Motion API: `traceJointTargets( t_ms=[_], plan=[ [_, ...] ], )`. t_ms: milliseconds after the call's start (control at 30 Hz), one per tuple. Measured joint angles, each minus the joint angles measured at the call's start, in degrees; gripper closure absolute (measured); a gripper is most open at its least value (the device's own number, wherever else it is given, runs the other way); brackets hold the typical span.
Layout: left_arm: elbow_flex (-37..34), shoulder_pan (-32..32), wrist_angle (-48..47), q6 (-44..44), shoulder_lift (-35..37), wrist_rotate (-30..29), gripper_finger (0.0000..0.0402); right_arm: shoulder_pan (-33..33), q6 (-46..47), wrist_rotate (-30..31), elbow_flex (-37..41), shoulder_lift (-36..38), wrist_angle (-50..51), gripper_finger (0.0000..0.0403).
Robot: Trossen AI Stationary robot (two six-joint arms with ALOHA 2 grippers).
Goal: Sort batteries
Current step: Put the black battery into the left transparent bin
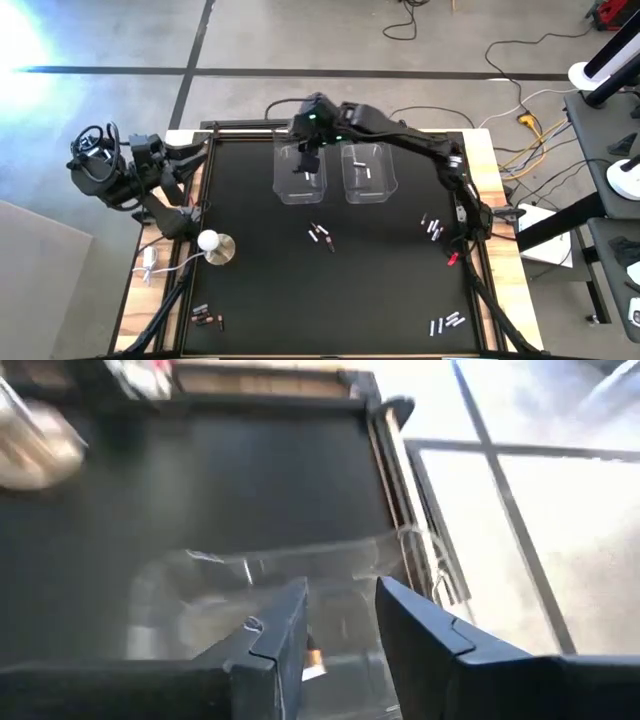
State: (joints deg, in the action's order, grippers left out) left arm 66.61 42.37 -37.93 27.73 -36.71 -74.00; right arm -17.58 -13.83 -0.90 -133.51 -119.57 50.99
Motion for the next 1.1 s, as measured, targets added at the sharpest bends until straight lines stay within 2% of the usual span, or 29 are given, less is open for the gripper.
traceJointTargets(
  t_ms=[167,367,433,500,667,733,867,967,1100],
  plan=[
    [0.00,0.00,-0.24,-0.03,-1.52,1.19,0.0247,4.27,10.25,-0.24,0.83,6.90,7.45,0.0318],
    [-0.55,0.00,-0.31,-1.51,-4.16,10.78,0.0247,16.17,20.77,-0.52,6.05,10.90,16.39,0.0350],
    [-0.70,0.02,-0.38,-1.53,-5.21,11.17,0.0247,20.97,24.64,1.88,9.49,11.43,17.40,0.0360],
    [-0.71,0.02,-0.37,-1.16,-6.12,11.25,0.0247,26.38,28.06,7.49,13.99,11.43,16.22,0.0368],
    [-0.72,0.02,-0.81,-1.09,-7.87,15.09,0.0247,37.28,40.58,29.97,29.59,11.30,1.83,0.0373],
    [-0.74,0.02,-1.82,-0.20,-8.53,18.38,0.0247,40.01,46.41,35.43,35.99,11.30,-4.70,0.0367],
    [-0.76,0.02,-4.12,0.37,-9.92,22.78,0.0247,41.81,56.87,36.77,46.46,11.28,-18.21,0.0336],
    [-0.76,0.00,-5.56,0.37,-10.62,22.85,0.0247,41.84,59.53,36.94,51.38,11.28,-24.84,0.0300],
    [-0.78,-0.04,-6.76,0.38,-11.33,19.77,0.0247,40.86,60.33,37.06,57.34,11.13,-29.10,0.0246]
  ],
)
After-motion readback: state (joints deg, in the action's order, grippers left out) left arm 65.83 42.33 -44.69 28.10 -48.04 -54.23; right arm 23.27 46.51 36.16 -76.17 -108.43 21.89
